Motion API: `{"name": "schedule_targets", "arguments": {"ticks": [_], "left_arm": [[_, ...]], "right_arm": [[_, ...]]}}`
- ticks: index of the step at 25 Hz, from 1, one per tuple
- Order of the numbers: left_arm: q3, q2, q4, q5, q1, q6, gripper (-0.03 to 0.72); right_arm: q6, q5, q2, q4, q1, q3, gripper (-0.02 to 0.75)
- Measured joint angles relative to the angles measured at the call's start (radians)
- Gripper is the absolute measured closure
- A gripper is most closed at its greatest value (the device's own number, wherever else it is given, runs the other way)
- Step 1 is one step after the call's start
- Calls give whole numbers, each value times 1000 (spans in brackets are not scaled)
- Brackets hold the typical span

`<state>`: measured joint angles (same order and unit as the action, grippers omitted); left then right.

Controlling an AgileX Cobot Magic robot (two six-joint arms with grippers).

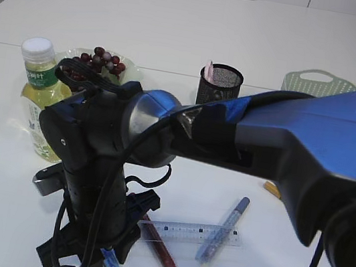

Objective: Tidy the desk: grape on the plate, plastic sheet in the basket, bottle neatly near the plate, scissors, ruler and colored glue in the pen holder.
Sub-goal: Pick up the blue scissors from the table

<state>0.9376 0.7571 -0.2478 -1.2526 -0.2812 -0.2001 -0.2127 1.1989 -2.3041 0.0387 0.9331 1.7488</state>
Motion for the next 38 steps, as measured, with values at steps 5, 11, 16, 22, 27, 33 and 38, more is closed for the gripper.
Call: {"name": "schedule_targets", "arguments": {"ticks": [5,11,16,22,27,33,38], "left_arm": [[0,0,0,0,0,0,190],[0,0,0,0,0,0,190],[0,0,0,0,0,0,190],[0,0,0,0,0,0,190],[0,0,0,0,0,0,190],[0,0,0,0,0,0,190],[0,0,0,0,0,0,190]], "right_arm": [[0,4,-9,0,0,2,458],[0,9,-11,0,0,4,459],[2,8,-11,0,0,4,459],[2,8,-11,0,0,4,483],[2,8,-11,4,0,4,566],[2,10,-11,4,0,6,572],[-1,12,-17,2,0,33,573]]}}
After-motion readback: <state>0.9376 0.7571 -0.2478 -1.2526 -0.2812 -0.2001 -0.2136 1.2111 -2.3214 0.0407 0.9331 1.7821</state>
